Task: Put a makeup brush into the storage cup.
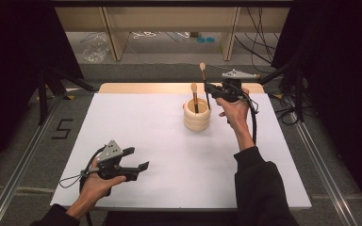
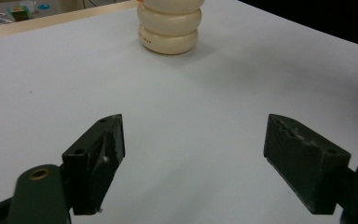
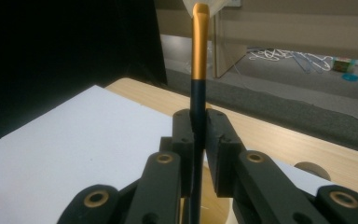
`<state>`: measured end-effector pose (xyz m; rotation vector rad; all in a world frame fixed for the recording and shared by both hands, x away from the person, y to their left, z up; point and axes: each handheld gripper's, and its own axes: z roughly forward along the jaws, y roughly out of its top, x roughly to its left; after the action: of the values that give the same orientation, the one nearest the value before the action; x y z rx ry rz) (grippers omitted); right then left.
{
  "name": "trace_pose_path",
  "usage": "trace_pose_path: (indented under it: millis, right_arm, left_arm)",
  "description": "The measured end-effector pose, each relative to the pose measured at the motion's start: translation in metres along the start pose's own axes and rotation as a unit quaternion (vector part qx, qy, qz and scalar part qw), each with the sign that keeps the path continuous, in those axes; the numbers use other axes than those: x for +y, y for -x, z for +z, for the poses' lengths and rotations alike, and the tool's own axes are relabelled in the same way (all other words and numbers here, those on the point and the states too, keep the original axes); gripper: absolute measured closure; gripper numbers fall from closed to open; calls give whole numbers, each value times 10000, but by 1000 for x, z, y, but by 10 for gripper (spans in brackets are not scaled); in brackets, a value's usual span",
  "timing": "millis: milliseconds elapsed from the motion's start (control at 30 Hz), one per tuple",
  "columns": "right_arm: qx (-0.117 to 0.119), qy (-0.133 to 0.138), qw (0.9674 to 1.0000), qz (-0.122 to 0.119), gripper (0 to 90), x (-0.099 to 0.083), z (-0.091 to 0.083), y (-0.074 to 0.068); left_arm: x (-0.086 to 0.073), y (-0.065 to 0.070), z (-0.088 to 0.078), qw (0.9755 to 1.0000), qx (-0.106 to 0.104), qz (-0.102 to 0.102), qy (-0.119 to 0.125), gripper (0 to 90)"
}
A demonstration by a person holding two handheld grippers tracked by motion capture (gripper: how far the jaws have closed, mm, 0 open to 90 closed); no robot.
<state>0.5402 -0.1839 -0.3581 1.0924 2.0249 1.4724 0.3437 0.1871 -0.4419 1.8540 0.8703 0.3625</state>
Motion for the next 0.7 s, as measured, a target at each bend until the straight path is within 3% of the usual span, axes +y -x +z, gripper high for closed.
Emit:
trace_pose_path:
  millis: [167,700]
  right_arm:
    - [62,61,10000,42,832,1,9,-3]
    - [22,48,10000,56,832,1,31,-10]
  left_arm:
    - [0,-1,0,9999,55,88,32,204]
    - [0,0,-1,10000,23,-20,-7,203]
